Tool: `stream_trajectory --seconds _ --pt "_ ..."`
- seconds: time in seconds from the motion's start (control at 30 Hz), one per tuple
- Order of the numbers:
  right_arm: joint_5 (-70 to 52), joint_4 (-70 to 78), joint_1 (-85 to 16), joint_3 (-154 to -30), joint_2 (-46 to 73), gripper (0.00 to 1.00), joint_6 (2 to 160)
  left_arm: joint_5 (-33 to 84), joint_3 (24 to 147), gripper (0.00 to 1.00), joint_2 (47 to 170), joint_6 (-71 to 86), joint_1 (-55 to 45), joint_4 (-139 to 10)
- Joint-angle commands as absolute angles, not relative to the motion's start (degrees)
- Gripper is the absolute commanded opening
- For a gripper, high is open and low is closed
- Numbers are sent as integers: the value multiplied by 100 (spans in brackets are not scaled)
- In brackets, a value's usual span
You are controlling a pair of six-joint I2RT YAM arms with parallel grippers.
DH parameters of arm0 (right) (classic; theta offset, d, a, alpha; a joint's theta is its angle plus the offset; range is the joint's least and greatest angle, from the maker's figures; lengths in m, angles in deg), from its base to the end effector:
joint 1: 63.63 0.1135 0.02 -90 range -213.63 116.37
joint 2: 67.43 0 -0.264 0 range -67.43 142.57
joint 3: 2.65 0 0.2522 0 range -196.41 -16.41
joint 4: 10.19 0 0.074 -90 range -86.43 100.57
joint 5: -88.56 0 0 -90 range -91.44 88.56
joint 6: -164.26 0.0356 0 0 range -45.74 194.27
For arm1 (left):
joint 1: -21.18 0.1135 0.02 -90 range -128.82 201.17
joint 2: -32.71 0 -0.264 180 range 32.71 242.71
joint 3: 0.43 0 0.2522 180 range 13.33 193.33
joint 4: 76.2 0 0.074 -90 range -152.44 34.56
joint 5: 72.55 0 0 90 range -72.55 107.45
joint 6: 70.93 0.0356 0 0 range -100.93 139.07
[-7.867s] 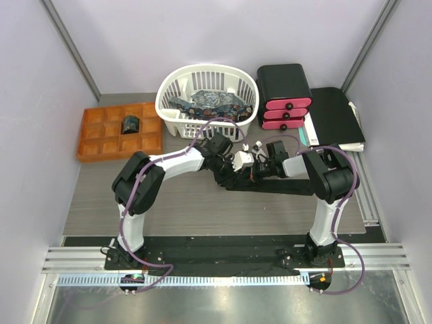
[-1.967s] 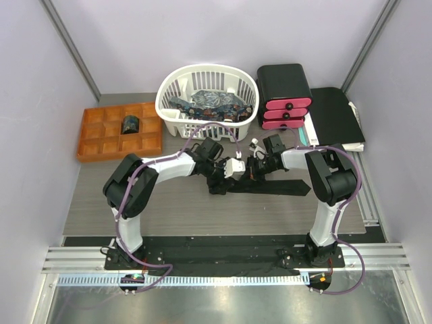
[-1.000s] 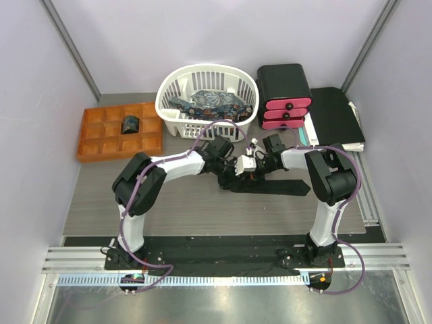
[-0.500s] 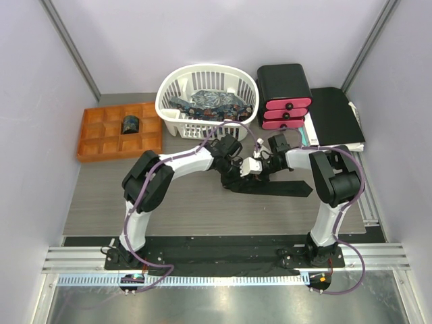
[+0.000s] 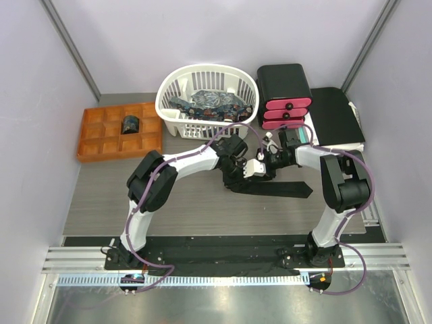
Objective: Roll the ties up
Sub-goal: Roll the tie at the center of the board.
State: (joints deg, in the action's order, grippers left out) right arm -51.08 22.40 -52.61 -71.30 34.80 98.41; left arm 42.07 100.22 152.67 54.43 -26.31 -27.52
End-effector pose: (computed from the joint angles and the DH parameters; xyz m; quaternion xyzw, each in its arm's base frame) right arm 0.3141 0.0888 0.1432 0.0154 0.8922 0.4481 0.0545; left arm 0.2794 -0.3268 0.1602 0.6651 0.6922 -0.2278 0.1633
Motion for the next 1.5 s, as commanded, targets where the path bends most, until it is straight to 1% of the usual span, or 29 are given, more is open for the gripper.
stream_trajectory --seconds 0.0,0.1,0.2,0.23,0.3,0.43,0.5,0.6,0.63,0.7,0.77,0.87,0.93,0.97,1.1,1.3,1.47 --pt "-5338 1992 -5212 -7091 3223 43 10028 3837 9709 33 15883 5502 -2725 -2016" --pt "-5268 1860 -5098 -6950 3267 42 10037 3837 9718 34 15901 5493 -2717 -2025" --pt "-5171 1641 -5028 -6818 3329 36 10063 3828 9727 36 15883 5502 -2717 -2034" --pt "-5136 1614 -5027 -6783 3364 30 10046 3819 9727 36 15875 5511 -2725 -2034" --pt "-5066 1631 -5027 -6783 3495 25 9941 3819 9727 38 15875 5528 -2725 -2043" --pt "-4881 1754 -5054 -6748 3549 1 9800 3784 9709 45 15787 5537 -2717 -2051" --pt "-4802 1868 -5097 -6747 3549 1 9703 3775 9700 47 15725 5476 -2682 -2113" --pt "-4609 2281 -5177 -6800 3610 1 9335 3828 9683 54 15515 5371 -2559 -2236" --pt "-4478 2386 -5212 -6826 3636 1 9160 3950 9709 57 15471 5292 -2506 -2279" --pt "-4319 2484 -5247 -6826 3680 1 9079 4073 9744 60 15295 5177 -2392 -2350" --pt "-4109 2484 -5238 -6905 3820 1 8992 4441 9666 64 14998 5098 -2286 -2525" --pt "-3959 2492 -5247 -6993 4057 1 8903 5003 9166 71 14549 5010 -2119 -3271" --pt "-3879 2484 -5247 -7002 4137 1 8842 5163 8710 76 14135 4992 -2022 -3675" --pt "-3844 2475 -5247 -6994 4164 1 8798 5181 8594 77 14038 4940 -2013 -4052" --pt "-3765 2396 -5230 -6923 4234 1 8762 5514 8400 77 13949 4773 -1996 -4511" --pt "-3615 2256 -5194 -6800 4199 1 8736 5612 8470 78 14362 4220 -2013 -5215" --pt "-3493 2106 -5107 -6704 4111 1 8745 5621 8698 78 14722 4096 -2022 -5312"
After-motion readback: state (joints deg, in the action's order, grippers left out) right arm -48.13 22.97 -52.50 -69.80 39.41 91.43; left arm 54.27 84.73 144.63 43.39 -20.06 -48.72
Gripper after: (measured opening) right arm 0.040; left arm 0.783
